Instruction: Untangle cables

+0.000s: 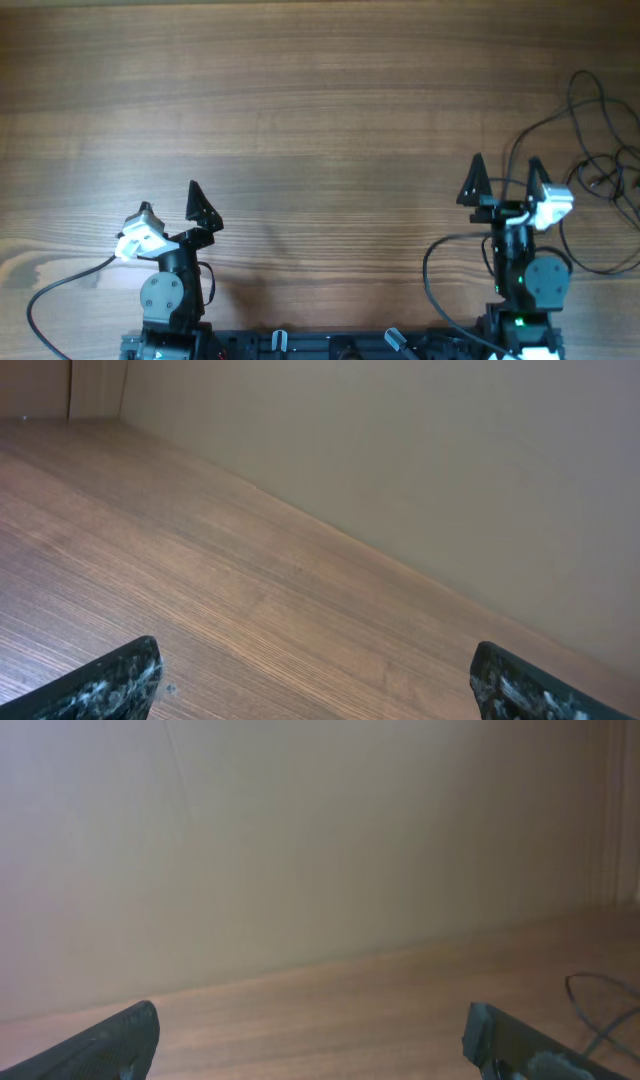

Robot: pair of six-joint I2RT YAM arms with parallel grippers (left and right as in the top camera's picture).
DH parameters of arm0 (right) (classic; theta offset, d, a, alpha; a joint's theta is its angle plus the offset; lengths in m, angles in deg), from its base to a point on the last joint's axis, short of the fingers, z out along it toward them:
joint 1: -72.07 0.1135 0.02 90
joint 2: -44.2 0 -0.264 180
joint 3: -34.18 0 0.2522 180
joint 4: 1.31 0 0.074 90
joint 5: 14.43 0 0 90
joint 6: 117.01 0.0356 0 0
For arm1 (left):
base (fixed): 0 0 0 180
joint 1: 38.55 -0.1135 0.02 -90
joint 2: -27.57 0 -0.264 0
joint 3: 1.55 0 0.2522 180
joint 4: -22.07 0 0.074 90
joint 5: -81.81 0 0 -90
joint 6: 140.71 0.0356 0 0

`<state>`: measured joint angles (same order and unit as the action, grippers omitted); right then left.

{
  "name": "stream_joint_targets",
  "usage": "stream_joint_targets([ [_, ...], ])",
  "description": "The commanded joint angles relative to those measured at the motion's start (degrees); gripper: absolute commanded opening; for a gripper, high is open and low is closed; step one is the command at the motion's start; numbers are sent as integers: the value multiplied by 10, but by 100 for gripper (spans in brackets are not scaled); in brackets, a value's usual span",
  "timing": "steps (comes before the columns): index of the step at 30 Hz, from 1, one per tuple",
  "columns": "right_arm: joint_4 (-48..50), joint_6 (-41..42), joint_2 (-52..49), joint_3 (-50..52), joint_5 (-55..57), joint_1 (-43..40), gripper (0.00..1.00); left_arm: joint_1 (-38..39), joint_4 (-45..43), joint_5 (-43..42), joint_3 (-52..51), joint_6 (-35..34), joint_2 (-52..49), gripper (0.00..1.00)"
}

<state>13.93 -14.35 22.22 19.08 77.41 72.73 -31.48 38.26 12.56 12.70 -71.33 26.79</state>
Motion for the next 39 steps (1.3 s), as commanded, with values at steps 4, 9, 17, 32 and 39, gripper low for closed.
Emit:
stream_joint_targets([
  [4, -141, -5, 161, 10, 12, 1, 100, 3, 2, 3, -2, 9, 5, 100],
  [9, -228, -5, 214, 10, 11, 1, 100, 3, 2, 3, -2, 9, 5, 100],
  [17, -290, -92, 198, 10, -51, 1, 100, 3, 2, 3, -2, 9, 5, 100],
  [32, -289, -101, 65, 10, -48, 14, 100, 3, 2, 3, -2, 9, 5, 100],
  [39, -289, -101, 143, 10, -49, 14, 100, 3, 2, 3, -2, 9, 5, 100],
])
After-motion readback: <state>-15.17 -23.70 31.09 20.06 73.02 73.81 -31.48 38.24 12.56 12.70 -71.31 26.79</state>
